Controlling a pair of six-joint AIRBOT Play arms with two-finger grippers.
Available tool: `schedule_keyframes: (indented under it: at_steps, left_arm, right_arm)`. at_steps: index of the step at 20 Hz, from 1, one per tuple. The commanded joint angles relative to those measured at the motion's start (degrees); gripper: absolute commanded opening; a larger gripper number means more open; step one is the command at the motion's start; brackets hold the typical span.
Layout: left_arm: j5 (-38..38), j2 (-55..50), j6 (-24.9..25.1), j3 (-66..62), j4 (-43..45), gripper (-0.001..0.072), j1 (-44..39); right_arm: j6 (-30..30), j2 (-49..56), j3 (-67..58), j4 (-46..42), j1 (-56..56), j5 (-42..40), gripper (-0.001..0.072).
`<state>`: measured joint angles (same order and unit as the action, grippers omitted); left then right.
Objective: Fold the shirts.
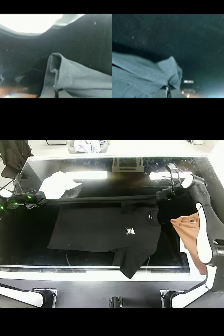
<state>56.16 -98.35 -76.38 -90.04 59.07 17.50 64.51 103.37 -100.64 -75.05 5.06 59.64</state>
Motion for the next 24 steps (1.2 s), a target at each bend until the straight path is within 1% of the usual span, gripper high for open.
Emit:
schedule_keyframes:
  at_steps: [1, 2, 3, 5, 8, 11, 12, 13, 14, 15, 18, 19, 20, 21, 22, 24]
  left_arm:
    - [8.1, -1.7, 2.0, -2.4, -0.7, 0.0026, 0.7]
    - [11.2, -2.1, 2.1, -2.4, 1.2, 0.0026, 0.9]
    - [14.0, -2.9, 2.0, -2.4, 3.7, 0.0026, 0.9]
    - [17.0, -5.0, 1.8, -2.4, 4.6, 0.0026, 0.9]
    - [18.9, -7.6, 1.8, -2.4, 4.6, 0.0026, 0.4]
    - [19.3, -8.0, 1.8, -2.4, 4.6, 0.0026, 0.7]
    - [19.5, -7.9, 1.6, -2.4, 4.5, 0.0042, 0.7]
    - [20.4, -7.7, 0.7, -2.6, 4.5, 0.0207, 0.8]
    - [22.5, -7.6, -0.8, -3.5, 4.6, 0.037, 1.0]
    - [25.2, -7.6, -1.2, -5.0, 4.6, 0.0408, 1.5]
    - [35.0, -6.3, -1.2, -8.2, 4.8, 0.0405, 4.1]
    - [38.5, -5.7, -1.2, -7.9, 6.8, 0.0405, 4.9]
    - [41.2, -4.6, -2.2, -6.4, 10.6, 0.0404, 5.4]
    - [41.7, -3.0, -2.7, -3.4, 13.2, 0.0404, 5.8]
    - [40.0, -0.5, -2.7, 1.8, 13.7, 0.0404, 6.4]
    - [33.6, 5.2, -1.7, 14.8, 13.6, 0.0404, 7.1]
  right_arm:
    - [-0.2, -1.0, 0.1, -0.7, 0.0, 15.8, 0.004]
    - [-0.2, -1.0, 0.3, -0.6, -0.2, 20.5, 0.004]
    - [-0.2, -1.0, 1.3, -1.4, -0.7, 22.8, 0.004]
    - [1.0, -0.9, 4.7, -2.1, -2.0, 21.6, 0.004]
    - [3.3, -0.9, 9.5, -2.1, -2.9, 18.0, 0.004]
    - [4.7, -1.0, 10.0, -2.0, -3.0, 18.4, 0.0041]
    - [6.5, -1.0, 10.0, -1.5, -2.9, 18.4, 0.0065]
    - [7.4, -1.1, 9.9, -0.9, -2.9, 18.2, 0.0282]
    - [7.1, -1.5, 9.4, -0.6, -2.7, 18.3, 0.0554]
    - [5.2, -2.5, 8.7, -0.7, -2.4, 19.5, 0.0587]
    - [0.0, -8.1, 8.4, -1.4, 1.0, 27.3, 0.0578]
    - [-1.7, -10.0, 8.7, -2.3, 2.2, 30.3, 0.0541]
    - [-3.3, -12.6, 10.2, -4.0, 2.9, 32.3, 0.0533]
    - [-4.0, -15.7, 13.3, -6.0, 2.9, 32.2, 0.0533]
    - [-3.9, -18.9, 17.4, -6.9, 2.9, 30.7, 0.0533]
    - [-3.7, -25.4, 27.5, -4.8, 2.9, 26.2, 0.0532]
